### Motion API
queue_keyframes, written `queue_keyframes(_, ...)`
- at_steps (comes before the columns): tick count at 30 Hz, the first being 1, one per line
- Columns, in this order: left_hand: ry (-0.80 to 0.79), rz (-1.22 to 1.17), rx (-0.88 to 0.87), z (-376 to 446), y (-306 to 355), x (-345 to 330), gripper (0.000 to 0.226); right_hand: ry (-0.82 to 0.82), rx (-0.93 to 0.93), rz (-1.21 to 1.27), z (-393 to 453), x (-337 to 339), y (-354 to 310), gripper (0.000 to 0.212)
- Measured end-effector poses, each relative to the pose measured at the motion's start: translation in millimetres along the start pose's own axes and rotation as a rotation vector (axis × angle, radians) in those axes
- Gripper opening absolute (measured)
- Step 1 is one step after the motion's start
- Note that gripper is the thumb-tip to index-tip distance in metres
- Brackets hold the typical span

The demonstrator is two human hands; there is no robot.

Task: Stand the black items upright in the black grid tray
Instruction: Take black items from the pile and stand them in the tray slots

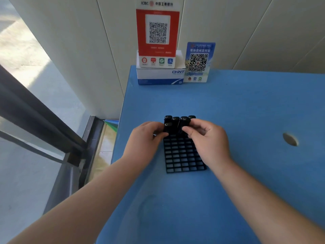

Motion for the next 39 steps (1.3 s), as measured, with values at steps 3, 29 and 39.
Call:
queue_keyframes(3, 0.008, 0.006, 0.009, 0.7, -2.5, -2.1, 0.007, -0.009, -0.007, -0.016, 1.3, -4.0, 3.0, 0.029)
queue_keyframes(29, -0.037, -0.089, 0.09, -1.7, -5.3, 0.5, 0.014, -0.012, 0.086, -0.358, -2.9, -12.1, 4.3, 0.01)
queue_keyframes(39, 0.114, -0.106, -0.098, -14.6, 51.1, 37.5, 0.015, 0.095, -0.002, -0.287, -23.2, 53.5, 4.4, 0.017)
Point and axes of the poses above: each hand's wrist, its own z-axis towards the middle knuckle, its own x-axis out of the back of the hand, y = z × x, the point moved 6 cm from there along z, towards the middle knuckle, and after that the axes turned 4 degrees about z, right-handed, at the moved point
